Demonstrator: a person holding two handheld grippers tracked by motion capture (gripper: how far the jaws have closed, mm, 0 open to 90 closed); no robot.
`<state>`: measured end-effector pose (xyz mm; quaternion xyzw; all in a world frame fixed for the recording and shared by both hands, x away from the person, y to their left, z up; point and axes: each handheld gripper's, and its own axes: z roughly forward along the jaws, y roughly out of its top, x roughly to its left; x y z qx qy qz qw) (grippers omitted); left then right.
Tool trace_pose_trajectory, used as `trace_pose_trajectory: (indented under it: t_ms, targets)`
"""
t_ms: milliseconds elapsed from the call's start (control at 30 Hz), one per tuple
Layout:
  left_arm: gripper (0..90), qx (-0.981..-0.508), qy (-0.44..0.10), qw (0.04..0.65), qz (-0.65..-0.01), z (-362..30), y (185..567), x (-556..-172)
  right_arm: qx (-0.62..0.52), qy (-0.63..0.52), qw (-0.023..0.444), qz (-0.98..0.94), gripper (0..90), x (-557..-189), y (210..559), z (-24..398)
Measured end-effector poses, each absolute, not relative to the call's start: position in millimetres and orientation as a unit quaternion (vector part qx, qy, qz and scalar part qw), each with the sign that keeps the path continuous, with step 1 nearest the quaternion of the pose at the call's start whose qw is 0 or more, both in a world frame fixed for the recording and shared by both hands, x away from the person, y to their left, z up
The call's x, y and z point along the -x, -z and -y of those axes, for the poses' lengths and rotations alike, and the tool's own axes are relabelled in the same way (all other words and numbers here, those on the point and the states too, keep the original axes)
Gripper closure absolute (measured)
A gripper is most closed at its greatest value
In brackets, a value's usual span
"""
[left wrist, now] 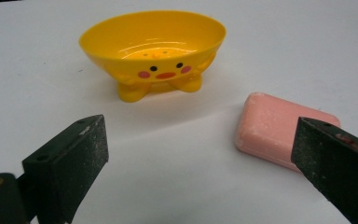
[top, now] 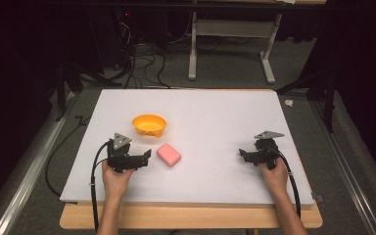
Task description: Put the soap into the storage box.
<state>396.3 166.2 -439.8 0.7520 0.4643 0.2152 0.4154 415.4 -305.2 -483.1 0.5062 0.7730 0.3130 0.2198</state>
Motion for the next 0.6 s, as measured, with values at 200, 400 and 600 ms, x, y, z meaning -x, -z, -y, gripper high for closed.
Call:
trace_pose_trajectory:
  t_ms: [200, 400, 600]
  targets:
    - [4.0, -0.759, -0.204, 0.42, -0.453, -157.8, 439.4, -397.1, -0.506, -0.313, 0.22, -0.773, 15.9, -415.2, 483.1, 305.2]
    - [3.8, -0.766, -0.195, 0.424, -0.442, -149.4, 438.5, -395.1, -0.506, -0.313, 0.22, -0.773, 15.9, -415.1, 483.1, 305.2]
    - [3.7, -0.775, -0.185, 0.424, -0.429, -141.8, 439.5, -394.4, -0.506, -0.312, 0.219, -0.773, 15.8, -415.0, 483.0, 305.2]
